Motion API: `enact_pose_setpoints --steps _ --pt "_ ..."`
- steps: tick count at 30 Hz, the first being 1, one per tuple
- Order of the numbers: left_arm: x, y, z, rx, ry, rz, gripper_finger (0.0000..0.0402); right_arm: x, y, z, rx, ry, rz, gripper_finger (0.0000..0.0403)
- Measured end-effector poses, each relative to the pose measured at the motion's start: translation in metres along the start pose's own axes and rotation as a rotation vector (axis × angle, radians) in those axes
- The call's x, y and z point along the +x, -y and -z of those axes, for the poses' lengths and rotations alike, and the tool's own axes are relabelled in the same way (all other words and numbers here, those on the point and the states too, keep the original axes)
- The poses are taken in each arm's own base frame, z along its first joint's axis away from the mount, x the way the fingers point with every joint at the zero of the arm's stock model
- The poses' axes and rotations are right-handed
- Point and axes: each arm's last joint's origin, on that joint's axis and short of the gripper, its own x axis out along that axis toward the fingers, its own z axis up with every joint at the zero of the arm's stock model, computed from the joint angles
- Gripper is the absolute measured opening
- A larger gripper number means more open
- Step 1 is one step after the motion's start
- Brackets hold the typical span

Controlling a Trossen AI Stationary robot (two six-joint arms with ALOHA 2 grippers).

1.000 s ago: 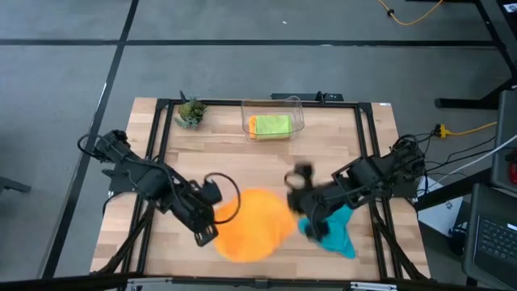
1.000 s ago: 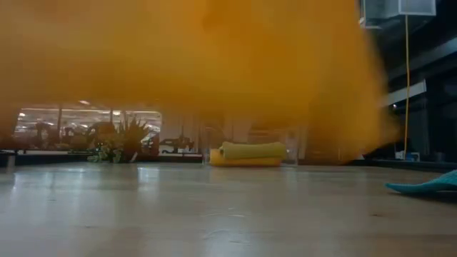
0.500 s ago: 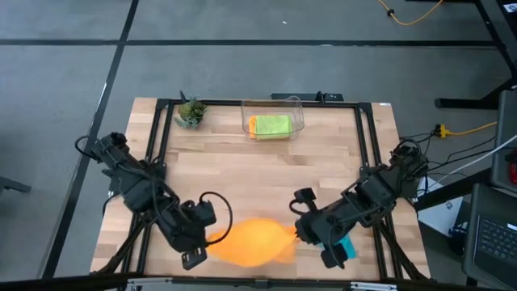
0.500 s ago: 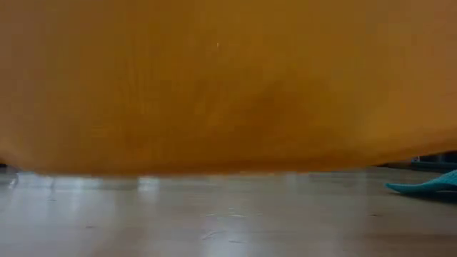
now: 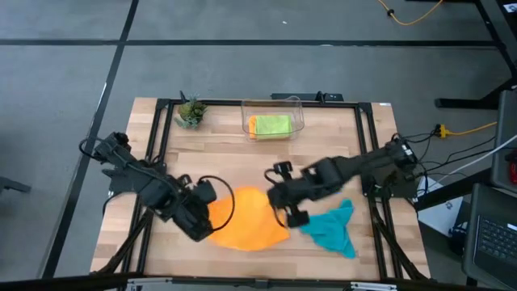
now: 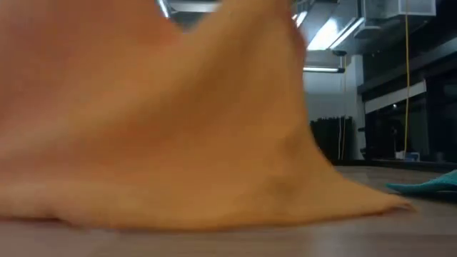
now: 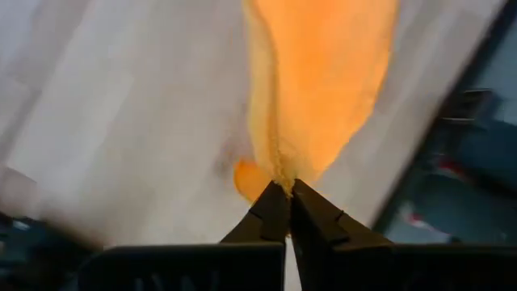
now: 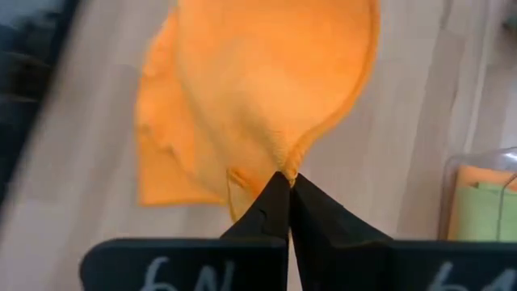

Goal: Fold microfiber towels
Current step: Fold the orange microfiber cloth

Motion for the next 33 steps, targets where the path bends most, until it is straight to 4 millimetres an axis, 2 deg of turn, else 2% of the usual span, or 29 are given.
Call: enact_pose_setpoints --steps 4,8,12,17,21,25,33 --pt "0.031 -0.01 -0.004 0.075 -0.049 -0.126 0.0 0.045 0.027 0.01 0.011 -0.004 0.044 0.0004" --pt "0.067 -0.026 -0.009 0.085 -0.09 -0.272 0.0 0.075 0.05 0.024 0.05 -0.022 0.083 0.0004" --pt "0.089 -0.041 -0.013 0.088 -0.147 -0.356 0.0 0.089 0.066 0.039 0.107 -0.089 0.118 0.0004" --pt "0.096 -0.048 -0.017 0.044 -0.269 -0.318 0.0 0.094 0.068 0.047 0.112 -0.133 0.115 0.0004" --pt "0.092 -0.044 -0.018 0.001 -0.367 -0.219 0.0 0.088 0.06 0.045 0.125 -0.143 0.056 0.0004" --pt "0.078 -0.032 -0.016 -0.046 -0.411 -0.108 0.0 0.072 0.037 0.037 0.113 -0.135 -0.081 0.0004" --pt "0.023 0.011 -0.004 -0.092 -0.453 0.275 0.0 0.009 -0.029 0.014 0.074 -0.09 -0.417 0.0004"
